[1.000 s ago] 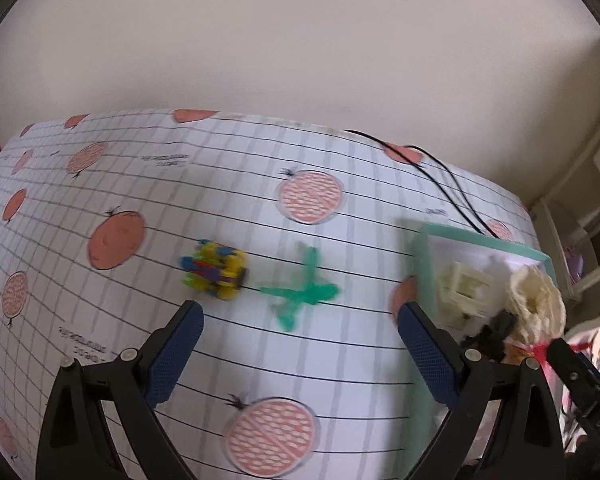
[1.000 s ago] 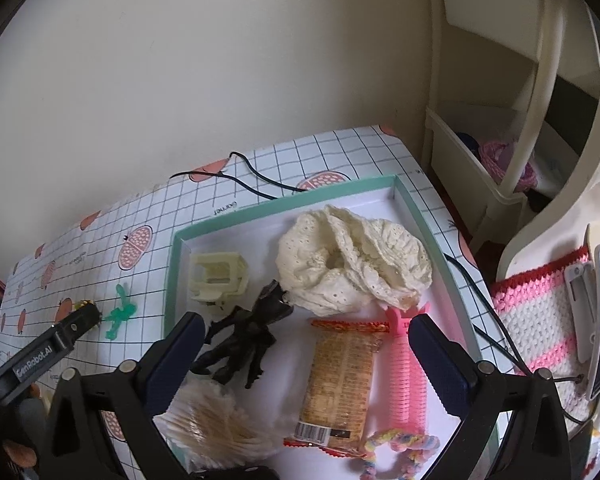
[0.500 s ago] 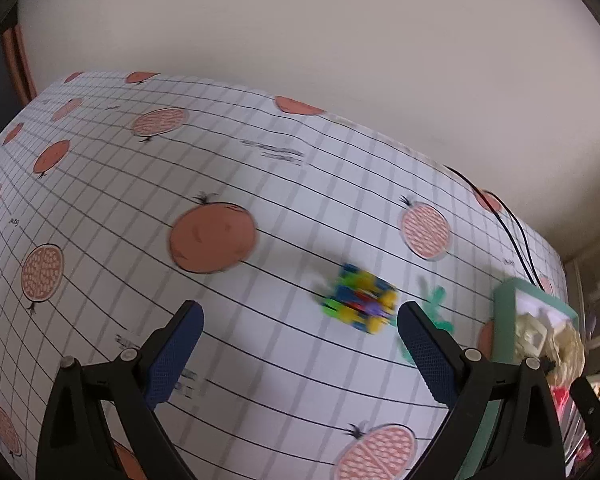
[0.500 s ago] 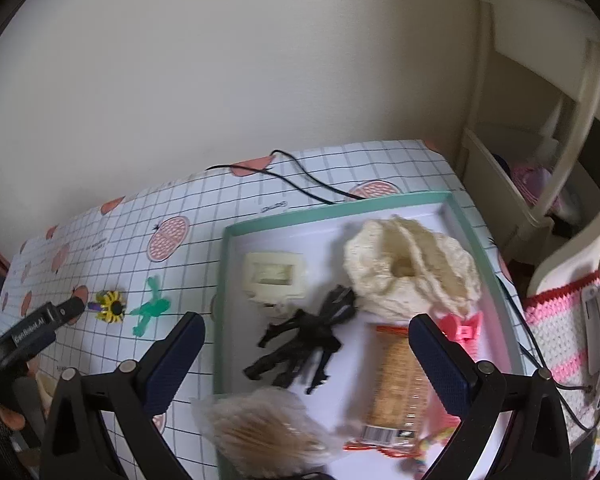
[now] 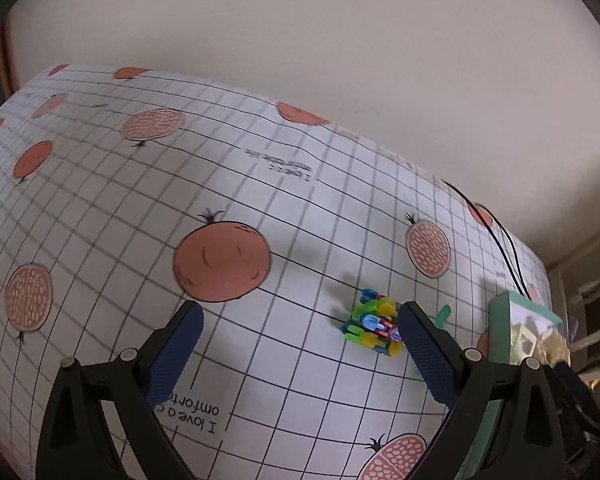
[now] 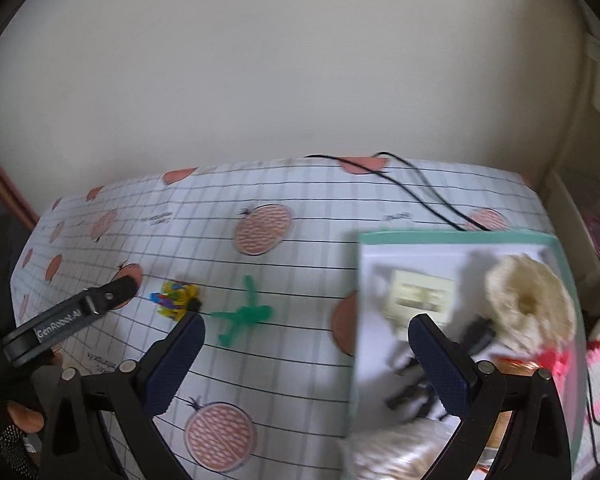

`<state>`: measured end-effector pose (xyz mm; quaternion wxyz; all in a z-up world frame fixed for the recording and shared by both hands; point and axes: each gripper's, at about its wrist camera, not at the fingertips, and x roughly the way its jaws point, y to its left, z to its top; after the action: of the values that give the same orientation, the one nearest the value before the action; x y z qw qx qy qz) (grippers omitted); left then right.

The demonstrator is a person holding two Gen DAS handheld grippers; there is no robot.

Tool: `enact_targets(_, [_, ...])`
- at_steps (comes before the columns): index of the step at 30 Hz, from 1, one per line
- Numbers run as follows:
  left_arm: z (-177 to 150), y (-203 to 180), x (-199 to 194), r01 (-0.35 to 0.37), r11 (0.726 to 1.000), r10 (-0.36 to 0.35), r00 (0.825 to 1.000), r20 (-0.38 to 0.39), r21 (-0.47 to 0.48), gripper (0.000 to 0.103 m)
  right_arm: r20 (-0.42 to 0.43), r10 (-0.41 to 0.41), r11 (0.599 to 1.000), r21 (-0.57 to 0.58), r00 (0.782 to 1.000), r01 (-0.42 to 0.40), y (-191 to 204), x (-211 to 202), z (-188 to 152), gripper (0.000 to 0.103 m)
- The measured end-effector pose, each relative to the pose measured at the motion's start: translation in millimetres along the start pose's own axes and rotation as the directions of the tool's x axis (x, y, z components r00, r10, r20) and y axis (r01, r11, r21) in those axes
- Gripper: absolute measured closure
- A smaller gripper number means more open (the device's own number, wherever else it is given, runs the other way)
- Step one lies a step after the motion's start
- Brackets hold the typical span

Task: Organize objects
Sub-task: 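Grasp the colourful block toy with the left tool while the right tool grasps the green propeller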

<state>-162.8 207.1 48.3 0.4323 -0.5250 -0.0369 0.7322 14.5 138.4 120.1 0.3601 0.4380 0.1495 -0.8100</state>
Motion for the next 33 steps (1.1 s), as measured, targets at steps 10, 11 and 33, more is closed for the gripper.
enact_targets(10, [3.9, -17.1, 22.4, 0.077, 0.992, -0.069, 0.994, -0.084, 0.095, 0.005, -0.079, 0.01, 0.996, -0.084, 0.997, -0.017, 26.1, 37.6, -10.2, 0.0])
enact_targets(11, [4.0, -19.0, 25.2, 0.081, 0.991, -0.072, 0.993, -0.091, 0.102, 0.005, -0.087, 0.014, 0.996, -0.085, 0.996, -0.021, 27.6, 40.7, -10.8, 0.0])
enact_targets(33, [1.5, -46.0, 49.5, 0.043, 0.973, -0.017, 0.994, -0.112, 0.229, 0.027, -0.13, 0.023, 0.993, -0.111, 0.991, -0.038, 40.8, 83.3, -14.8, 0.013])
